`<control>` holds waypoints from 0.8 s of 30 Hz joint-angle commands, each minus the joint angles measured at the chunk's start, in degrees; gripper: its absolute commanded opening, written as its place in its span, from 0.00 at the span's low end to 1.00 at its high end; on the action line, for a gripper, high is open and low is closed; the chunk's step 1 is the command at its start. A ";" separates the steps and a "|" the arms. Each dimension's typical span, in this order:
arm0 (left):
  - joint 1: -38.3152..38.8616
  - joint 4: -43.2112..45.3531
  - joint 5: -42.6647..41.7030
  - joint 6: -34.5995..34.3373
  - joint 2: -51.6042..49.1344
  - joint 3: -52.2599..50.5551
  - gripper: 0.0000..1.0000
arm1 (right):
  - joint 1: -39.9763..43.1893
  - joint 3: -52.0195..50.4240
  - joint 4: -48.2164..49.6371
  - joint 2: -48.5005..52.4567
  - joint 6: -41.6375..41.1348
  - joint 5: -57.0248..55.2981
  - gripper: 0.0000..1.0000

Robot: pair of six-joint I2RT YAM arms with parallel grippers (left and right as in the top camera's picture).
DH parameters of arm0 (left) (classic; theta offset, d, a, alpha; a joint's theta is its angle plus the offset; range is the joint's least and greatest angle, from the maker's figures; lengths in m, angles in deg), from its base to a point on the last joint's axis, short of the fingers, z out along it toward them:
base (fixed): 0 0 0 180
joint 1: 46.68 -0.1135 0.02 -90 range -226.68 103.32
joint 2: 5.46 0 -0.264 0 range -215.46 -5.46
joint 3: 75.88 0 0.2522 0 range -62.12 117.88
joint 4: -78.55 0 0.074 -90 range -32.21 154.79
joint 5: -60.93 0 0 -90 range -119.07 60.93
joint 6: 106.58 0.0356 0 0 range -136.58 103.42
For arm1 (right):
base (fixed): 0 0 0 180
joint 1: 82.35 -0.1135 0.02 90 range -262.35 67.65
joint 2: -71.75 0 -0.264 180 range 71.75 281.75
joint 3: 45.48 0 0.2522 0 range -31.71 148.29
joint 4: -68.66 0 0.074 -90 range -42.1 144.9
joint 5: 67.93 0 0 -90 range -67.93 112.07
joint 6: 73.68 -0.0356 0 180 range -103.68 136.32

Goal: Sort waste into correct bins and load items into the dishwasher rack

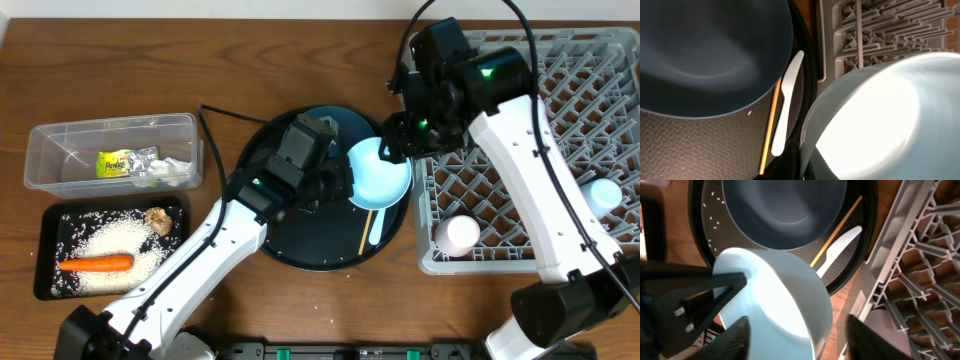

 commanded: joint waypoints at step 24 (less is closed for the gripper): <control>0.13 -1.14 -0.72 0.76 0.98 0.63 0.06 | -6.21 -3.93 -2.38 -0.57 -1.29 -18.03 0.03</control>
